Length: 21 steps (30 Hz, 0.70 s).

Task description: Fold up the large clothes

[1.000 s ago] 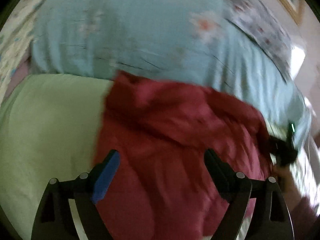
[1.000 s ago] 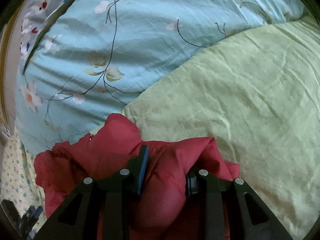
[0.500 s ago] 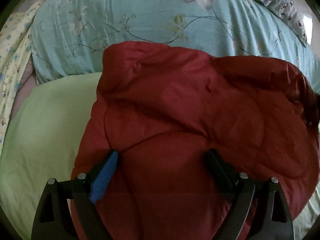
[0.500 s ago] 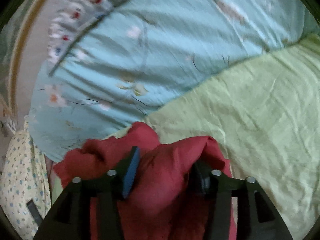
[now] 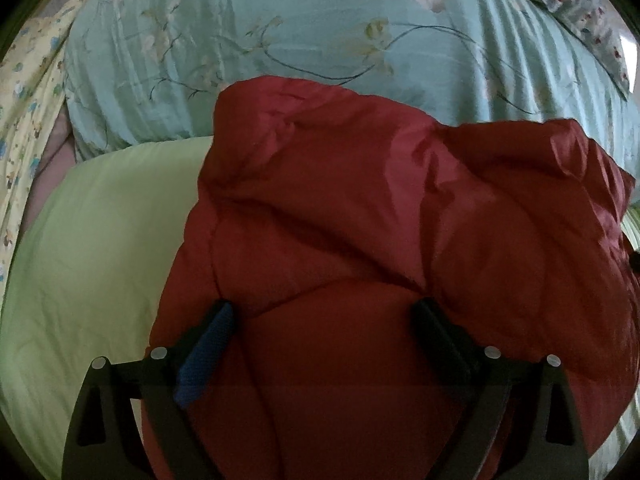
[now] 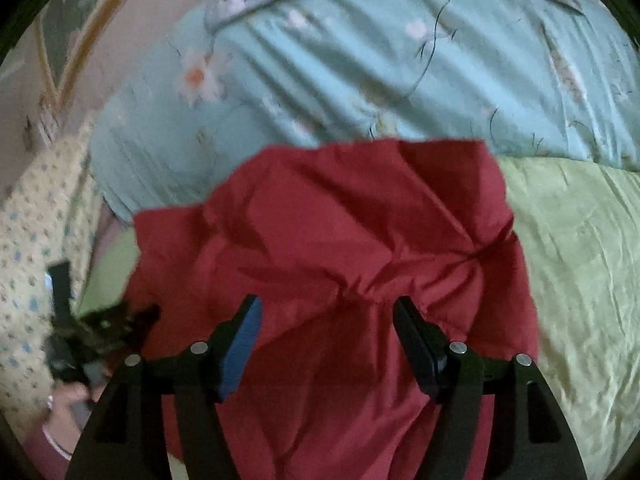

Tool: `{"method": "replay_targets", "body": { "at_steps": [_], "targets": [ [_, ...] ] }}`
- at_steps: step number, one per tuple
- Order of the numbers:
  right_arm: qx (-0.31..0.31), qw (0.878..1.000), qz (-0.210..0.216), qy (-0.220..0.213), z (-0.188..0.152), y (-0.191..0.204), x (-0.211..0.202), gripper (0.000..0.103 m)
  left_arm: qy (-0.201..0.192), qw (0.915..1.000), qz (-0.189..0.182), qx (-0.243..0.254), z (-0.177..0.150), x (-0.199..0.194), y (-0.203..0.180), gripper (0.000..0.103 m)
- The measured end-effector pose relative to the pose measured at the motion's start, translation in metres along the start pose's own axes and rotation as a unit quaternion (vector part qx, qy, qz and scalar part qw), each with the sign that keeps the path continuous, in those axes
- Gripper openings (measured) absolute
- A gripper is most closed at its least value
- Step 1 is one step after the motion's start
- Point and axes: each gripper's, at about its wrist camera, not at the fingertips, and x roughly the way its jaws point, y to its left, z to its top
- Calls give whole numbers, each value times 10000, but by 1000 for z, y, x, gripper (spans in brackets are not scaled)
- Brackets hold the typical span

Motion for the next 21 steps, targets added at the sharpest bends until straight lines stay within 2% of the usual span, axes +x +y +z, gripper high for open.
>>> {"method": "replay_targets", "body": {
  "at_steps": [3,8,15,21],
  "targets": [
    [-33,9986,-440,305,1,-10,28,69,72,9999,38,-107,4,7,3,96],
    [-7,9949,-975,243,6,-33,50,69,201,9996,123,-153,12,21,4,103],
    [357,9929,-1012,507,12,-53,81,74,425,9984,271,-270,29,46,5,103],
    [373,9931,-969,544,14,-55,92,75,381,9986,148,-332,26,33,11,103]
  ]
}}
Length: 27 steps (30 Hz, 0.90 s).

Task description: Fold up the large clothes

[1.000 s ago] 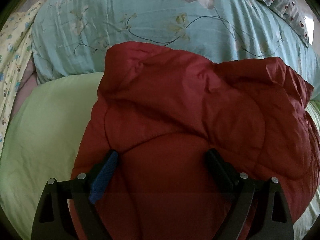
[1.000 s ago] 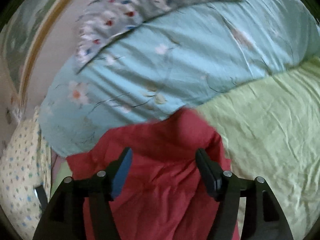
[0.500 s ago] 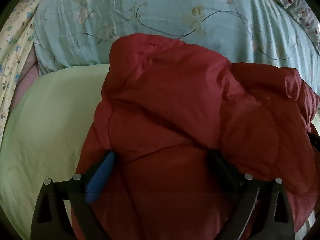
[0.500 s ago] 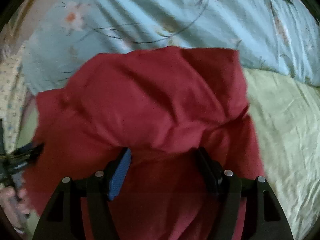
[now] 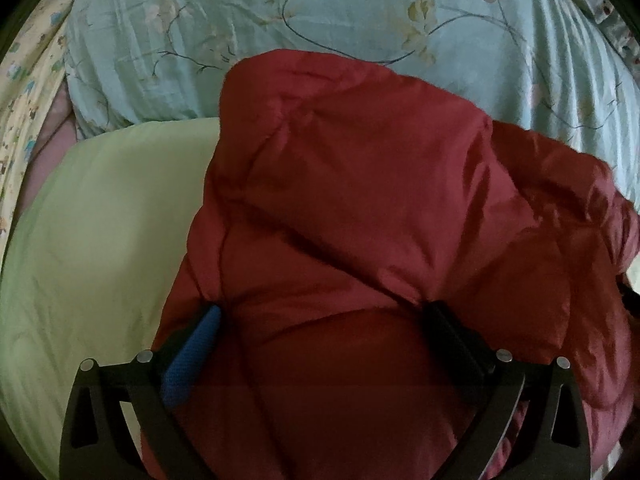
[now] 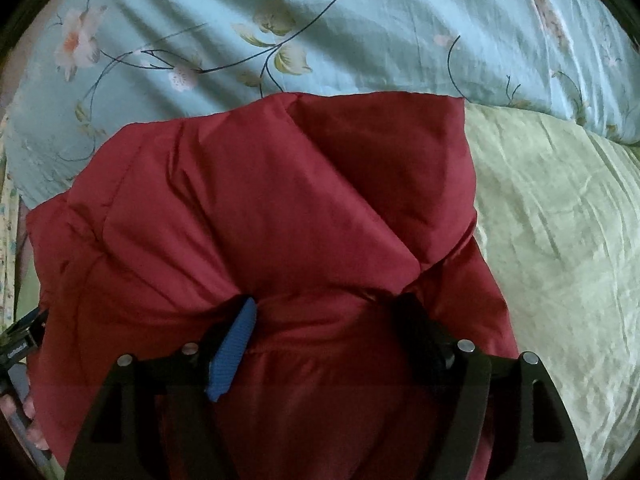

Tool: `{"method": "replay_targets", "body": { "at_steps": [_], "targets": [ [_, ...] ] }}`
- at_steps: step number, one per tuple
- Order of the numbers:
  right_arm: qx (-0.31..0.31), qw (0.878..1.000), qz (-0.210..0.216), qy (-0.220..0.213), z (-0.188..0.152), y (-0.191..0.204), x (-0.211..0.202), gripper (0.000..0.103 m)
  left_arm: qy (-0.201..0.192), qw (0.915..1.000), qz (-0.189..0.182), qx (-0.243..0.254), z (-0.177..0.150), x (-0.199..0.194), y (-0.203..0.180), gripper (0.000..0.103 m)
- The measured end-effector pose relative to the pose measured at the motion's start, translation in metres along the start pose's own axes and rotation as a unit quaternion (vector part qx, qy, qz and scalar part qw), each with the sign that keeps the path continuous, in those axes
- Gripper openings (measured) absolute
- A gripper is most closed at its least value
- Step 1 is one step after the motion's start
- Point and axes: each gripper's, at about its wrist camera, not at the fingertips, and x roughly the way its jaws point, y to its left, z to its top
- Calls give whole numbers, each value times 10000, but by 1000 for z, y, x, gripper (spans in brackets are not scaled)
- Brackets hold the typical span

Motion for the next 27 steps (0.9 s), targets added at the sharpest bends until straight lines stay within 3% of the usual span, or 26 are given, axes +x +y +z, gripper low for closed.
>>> {"method": "replay_targets", "body": {
  "at_steps": [12,20,27],
  "targets": [
    [158,9994,246,-180,-6,-14,-18,76,-254,9994,-175,-165,-23,-62,29,102],
    [379,9968,540,-459,-24,-36,-62,76,-195,9988,-188,-404,-27,-66,60,102],
    [386,9962,583,-527,-38,-58,-92,80,-180,9975,-438,-515,-34,-67,75,102]
  ]
}}
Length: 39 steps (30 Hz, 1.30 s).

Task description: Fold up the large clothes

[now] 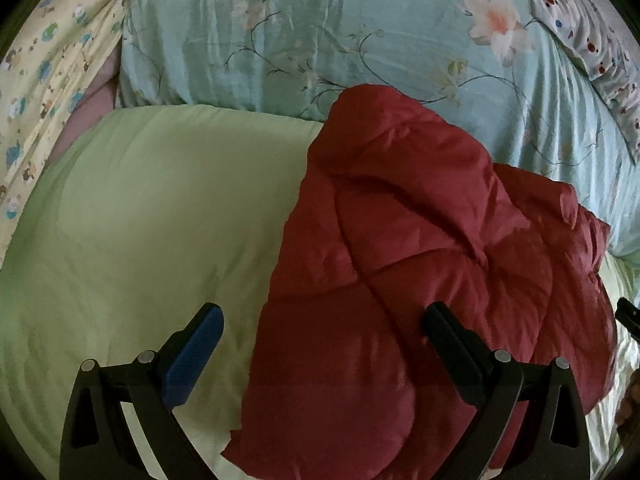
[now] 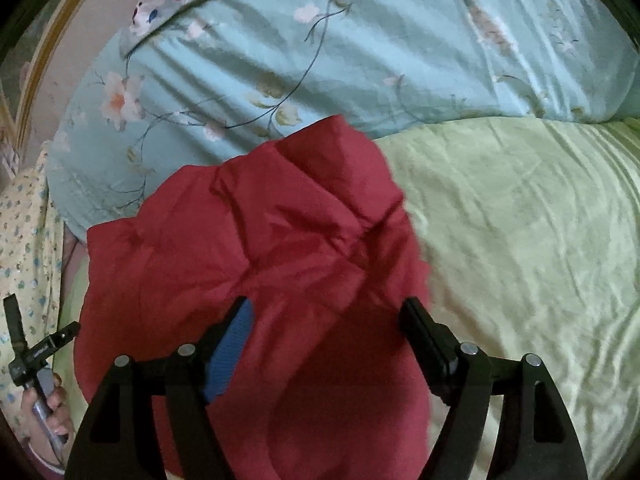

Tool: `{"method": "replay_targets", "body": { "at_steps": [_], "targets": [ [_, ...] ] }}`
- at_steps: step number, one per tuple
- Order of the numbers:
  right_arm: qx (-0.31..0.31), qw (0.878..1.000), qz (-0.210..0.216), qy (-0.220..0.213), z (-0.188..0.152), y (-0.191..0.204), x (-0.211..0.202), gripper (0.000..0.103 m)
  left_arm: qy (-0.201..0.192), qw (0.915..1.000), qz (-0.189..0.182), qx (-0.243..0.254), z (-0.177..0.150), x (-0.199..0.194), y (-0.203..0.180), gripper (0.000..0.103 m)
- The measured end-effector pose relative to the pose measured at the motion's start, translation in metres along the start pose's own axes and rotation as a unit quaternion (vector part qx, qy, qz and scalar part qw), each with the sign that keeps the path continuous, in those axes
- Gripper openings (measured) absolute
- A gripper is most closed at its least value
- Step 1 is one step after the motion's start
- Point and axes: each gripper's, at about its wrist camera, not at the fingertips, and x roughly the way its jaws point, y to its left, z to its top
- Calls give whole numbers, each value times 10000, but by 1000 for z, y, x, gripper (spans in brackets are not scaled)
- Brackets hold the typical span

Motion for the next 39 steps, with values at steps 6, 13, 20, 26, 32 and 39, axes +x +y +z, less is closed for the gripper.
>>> {"method": "replay_targets", "body": {
  "at_steps": [6,13,20,26,32,39],
  "targets": [
    [241,9997,-9,86,-14,-23,-18,87,115,9989,-333,-302,-2,8,26,102],
    [653,9972,148,339,-29,-47,-13,87,436,9913,-882,-872,-5,24,56,102],
    [811,9945,466,468,-30,-48,-2,87,599,9863,-1214,-940,-1,36,60,102],
    [1112,9865,931,761,-32,-51,21,92,744,9752,-1580,-1358,-5,51,70,103],
    [1550,9739,1341,971,-39,-60,44,97,975,9590,-2104,-1626,-10,76,72,103],
    [1477,9676,1701,1138,-36,-47,60,98,1180,9470,-2492,-1651,-7,98,71,103]
  ]
}}
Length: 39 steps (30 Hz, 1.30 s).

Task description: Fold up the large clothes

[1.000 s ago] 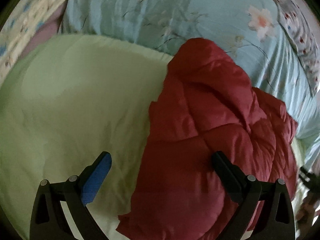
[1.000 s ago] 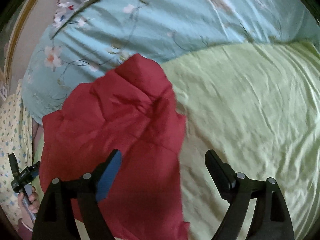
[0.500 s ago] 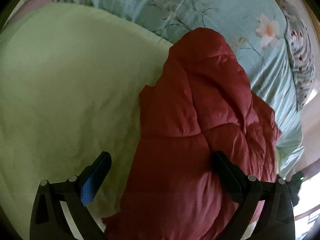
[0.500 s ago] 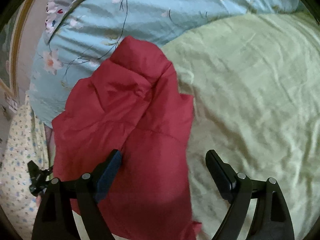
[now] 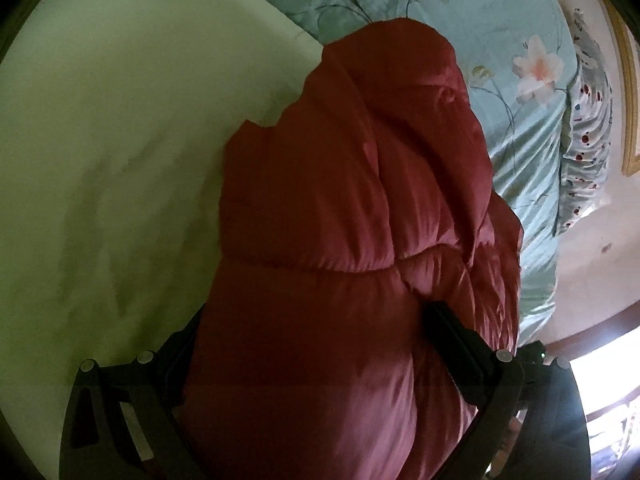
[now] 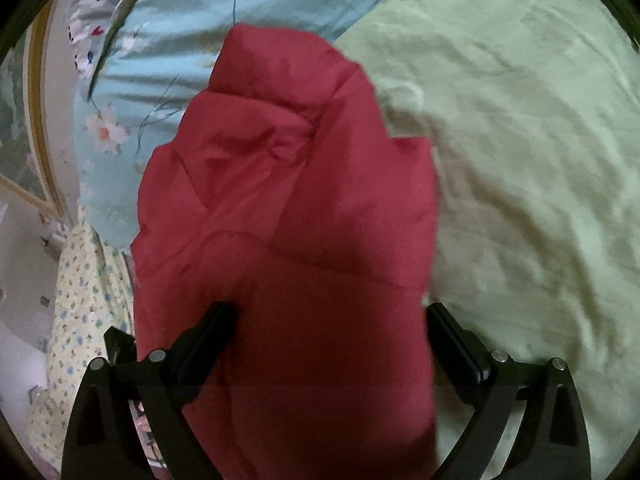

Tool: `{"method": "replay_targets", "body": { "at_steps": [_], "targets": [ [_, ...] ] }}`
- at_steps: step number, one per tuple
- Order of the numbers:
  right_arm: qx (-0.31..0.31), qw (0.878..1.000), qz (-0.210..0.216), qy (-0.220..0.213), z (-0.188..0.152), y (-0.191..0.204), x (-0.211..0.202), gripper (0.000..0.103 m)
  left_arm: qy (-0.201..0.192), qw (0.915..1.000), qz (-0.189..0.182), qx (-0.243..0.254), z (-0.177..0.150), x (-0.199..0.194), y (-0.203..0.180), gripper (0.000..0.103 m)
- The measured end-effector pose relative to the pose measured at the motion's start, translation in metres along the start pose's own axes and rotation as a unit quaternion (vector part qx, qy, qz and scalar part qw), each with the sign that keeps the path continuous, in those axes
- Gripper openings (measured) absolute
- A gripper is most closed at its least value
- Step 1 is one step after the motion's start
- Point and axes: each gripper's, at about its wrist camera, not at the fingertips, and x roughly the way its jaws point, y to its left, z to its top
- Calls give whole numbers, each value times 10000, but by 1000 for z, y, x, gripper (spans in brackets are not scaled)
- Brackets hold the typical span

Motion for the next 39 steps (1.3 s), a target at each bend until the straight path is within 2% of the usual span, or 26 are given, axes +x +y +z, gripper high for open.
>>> {"method": "replay_targets", "body": {
  "at_steps": [3,7,9,11,14,18,24,35,39],
  "targets": [
    [3,9999,59,107,1,4,9,98,58,9999,-3,147,2,4,-1,102],
    [-163,9996,-20,221,0,12,14,95,8,9991,-3,434,2,2,-8,77],
    [-255,9993,-8,260,0,15,12,83,-75,9985,6,548,-1,-3,-14,66],
    [-334,9991,8,270,-2,19,6,65,-159,9977,47,650,-5,-9,-21,56],
    [-388,9989,-2,245,-7,27,-7,51,-220,9967,111,775,-11,-20,-31,49],
    [-542,9984,-36,172,-18,42,-25,46,-303,9948,83,971,-25,-43,-45,45],
    [-700,9974,157,20,-49,60,-62,43,-495,9920,-239,1133,-67,-97,-48,43],
    [-585,9974,430,-24,-135,48,-114,43,-470,9928,-445,1007,-171,-189,2,43],
    [-451,9975,518,-133,-157,37,-122,43,-472,9927,-502,988,-196,-212,12,43]
  ]
}}
